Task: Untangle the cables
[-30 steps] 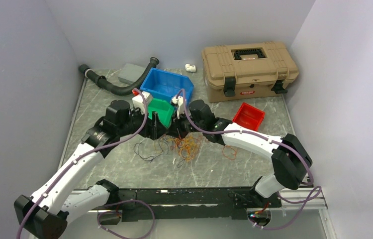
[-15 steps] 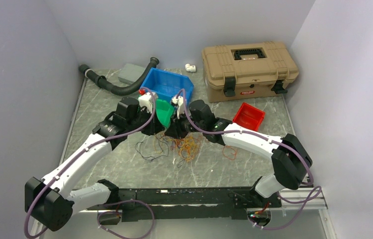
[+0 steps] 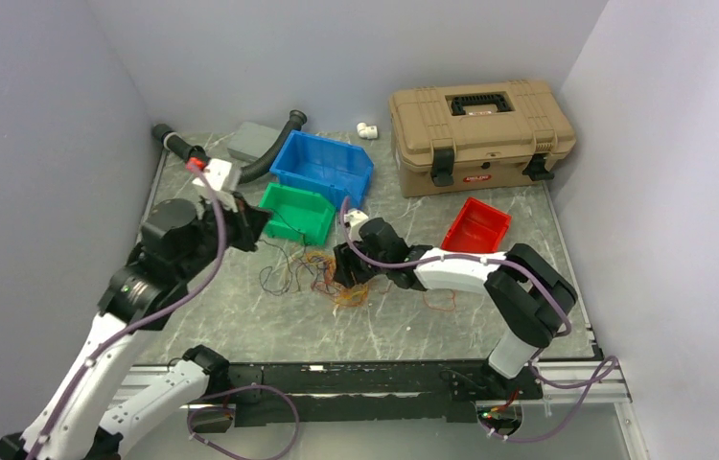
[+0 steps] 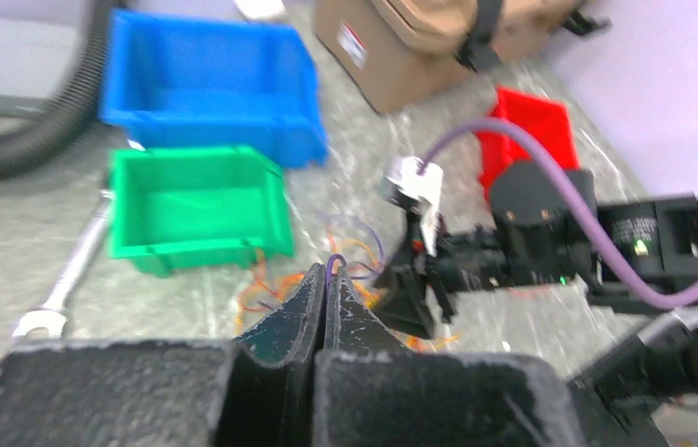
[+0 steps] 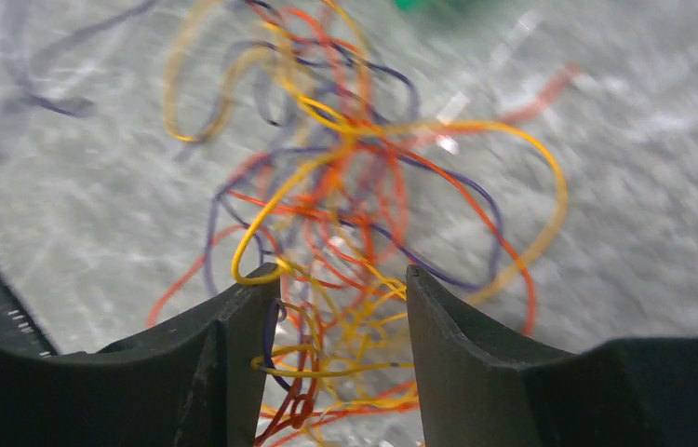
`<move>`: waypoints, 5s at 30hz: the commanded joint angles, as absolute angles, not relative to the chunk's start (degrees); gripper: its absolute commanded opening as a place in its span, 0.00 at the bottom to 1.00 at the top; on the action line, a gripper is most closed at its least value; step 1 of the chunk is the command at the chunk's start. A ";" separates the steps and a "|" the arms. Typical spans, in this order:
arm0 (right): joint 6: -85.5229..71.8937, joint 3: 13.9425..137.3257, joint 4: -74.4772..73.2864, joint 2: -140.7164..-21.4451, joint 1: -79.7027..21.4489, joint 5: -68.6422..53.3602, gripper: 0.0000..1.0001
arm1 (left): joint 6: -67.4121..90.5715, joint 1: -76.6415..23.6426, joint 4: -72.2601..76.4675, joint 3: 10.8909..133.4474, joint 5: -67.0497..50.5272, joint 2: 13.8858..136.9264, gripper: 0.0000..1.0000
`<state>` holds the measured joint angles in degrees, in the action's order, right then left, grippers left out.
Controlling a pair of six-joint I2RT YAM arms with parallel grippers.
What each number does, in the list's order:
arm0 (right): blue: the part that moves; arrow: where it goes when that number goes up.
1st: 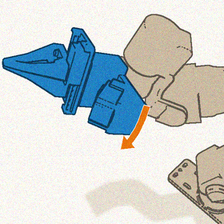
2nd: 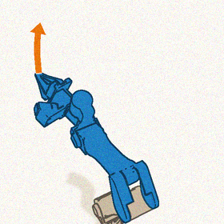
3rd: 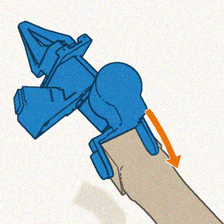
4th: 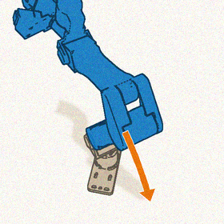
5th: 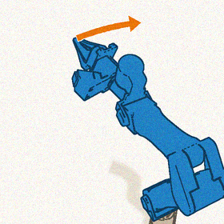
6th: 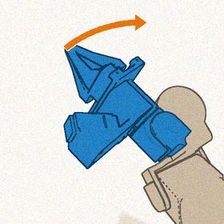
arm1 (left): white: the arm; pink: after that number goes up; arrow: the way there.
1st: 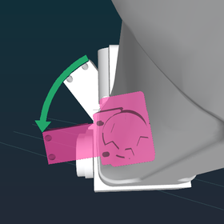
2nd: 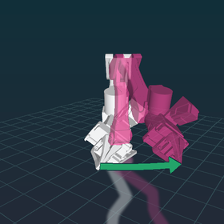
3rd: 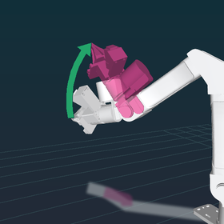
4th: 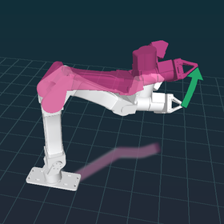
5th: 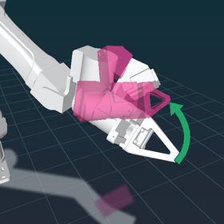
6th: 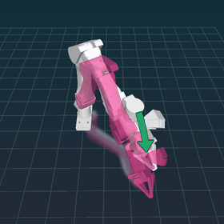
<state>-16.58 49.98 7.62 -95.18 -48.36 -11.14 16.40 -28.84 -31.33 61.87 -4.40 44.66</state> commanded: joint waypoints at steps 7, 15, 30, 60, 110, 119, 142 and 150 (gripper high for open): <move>-27.96 38.62 4.48 -84.10 -35.58 2.75 0.47 | 10.50 -28.57 -40.62 68.73 31.78 40.08 0.00; -24.26 39.98 0.23 -73.68 -34.27 5.02 0.80 | 8.63 -28.58 -37.47 67.16 22.94 39.18 0.00; -18.19 53.88 -9.39 -82.56 -46.22 5.58 1.00 | 26.27 -28.60 -53.14 60.37 28.96 54.87 0.00; -16.78 48.36 -5.07 -72.51 -46.15 -2.47 1.00 | 41.38 -11.97 -30.70 35.83 10.92 64.20 0.69; -19.74 43.11 -4.17 -58.37 -43.13 7.99 0.99 | 27.24 -11.09 -34.59 97.44 -3.57 83.95 0.00; -20.46 41.65 -5.38 -55.36 -41.94 9.45 0.99 | 29.42 -11.33 -26.24 112.18 -10.38 100.94 0.00; -20.62 42.95 -7.53 -56.90 -40.02 7.01 0.99 | 22.72 -14.67 -36.18 125.96 -4.36 122.34 0.97; -23.75 45.30 -12.45 -64.45 -39.82 3.61 0.99 | 18.87 -16.37 -33.94 108.07 -7.49 104.54 0.99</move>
